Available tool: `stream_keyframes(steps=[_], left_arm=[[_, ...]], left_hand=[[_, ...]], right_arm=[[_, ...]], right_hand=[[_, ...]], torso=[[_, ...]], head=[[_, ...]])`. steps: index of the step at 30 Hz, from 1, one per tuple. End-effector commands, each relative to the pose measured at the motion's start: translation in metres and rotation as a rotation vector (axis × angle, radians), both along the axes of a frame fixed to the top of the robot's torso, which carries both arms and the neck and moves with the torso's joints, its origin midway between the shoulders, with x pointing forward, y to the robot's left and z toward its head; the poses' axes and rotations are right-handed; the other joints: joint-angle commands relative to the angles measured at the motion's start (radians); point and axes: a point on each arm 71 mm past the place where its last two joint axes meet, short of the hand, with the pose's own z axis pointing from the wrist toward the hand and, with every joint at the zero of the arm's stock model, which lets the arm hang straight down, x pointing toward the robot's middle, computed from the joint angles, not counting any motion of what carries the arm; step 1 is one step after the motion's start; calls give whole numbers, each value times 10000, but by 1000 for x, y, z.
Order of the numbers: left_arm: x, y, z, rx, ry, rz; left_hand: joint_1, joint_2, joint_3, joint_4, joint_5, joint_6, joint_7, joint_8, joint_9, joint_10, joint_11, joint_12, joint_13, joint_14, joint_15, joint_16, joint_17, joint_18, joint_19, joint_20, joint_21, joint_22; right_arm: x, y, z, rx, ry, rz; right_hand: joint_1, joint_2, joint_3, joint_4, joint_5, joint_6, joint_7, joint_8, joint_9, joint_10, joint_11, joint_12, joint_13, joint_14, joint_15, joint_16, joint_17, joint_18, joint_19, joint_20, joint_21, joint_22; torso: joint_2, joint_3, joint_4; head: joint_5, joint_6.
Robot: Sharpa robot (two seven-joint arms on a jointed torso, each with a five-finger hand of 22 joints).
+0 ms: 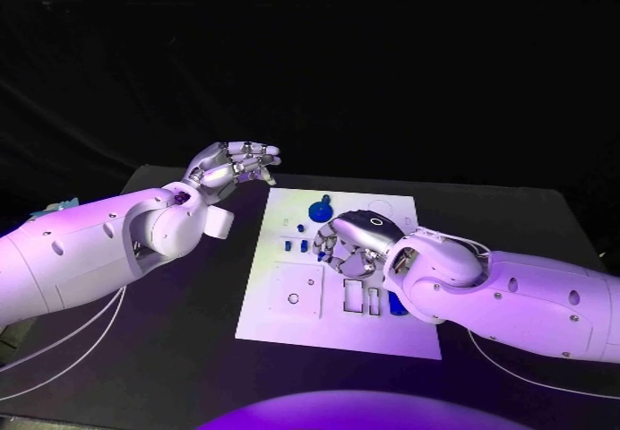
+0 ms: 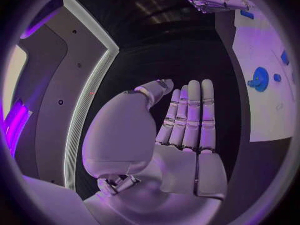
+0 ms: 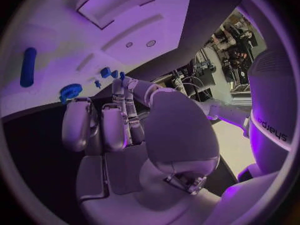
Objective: Assemble the parts on the task board
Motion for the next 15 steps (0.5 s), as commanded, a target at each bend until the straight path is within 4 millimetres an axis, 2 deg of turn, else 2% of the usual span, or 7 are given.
stream_keyframes(steps=[1,15], left_arm=[[0,-2,0,-73,31,-46],[0,-7,0,-95,58,-144]], left_hand=[[52,-1,-5,-73,38,-30,4,-66,-12,9,63,-40,-15,22,25,-39,-22,-3,-3,35,42,14],[50,1,-6,-77,37,-27,6,-67,-12,10,66,-42,-16,13,29,-49,-27,-5,-14,38,42,20]], right_arm=[[-3,5,-8,-91,162,258],[-9,16,-33,-298,560,452]], right_hand=[[-96,45,-39,12,28,35,2,32,17,-43,-7,-60,-5,423,-60,47,-5,-79,62,-29,32,1272],[-104,53,-49,15,23,25,4,30,25,-48,-5,-69,0,425,-58,58,1,-83,69,-27,48,1281]], torso=[[9,16,5],[14,24,3]], head=[[126,-35],[310,-126]])
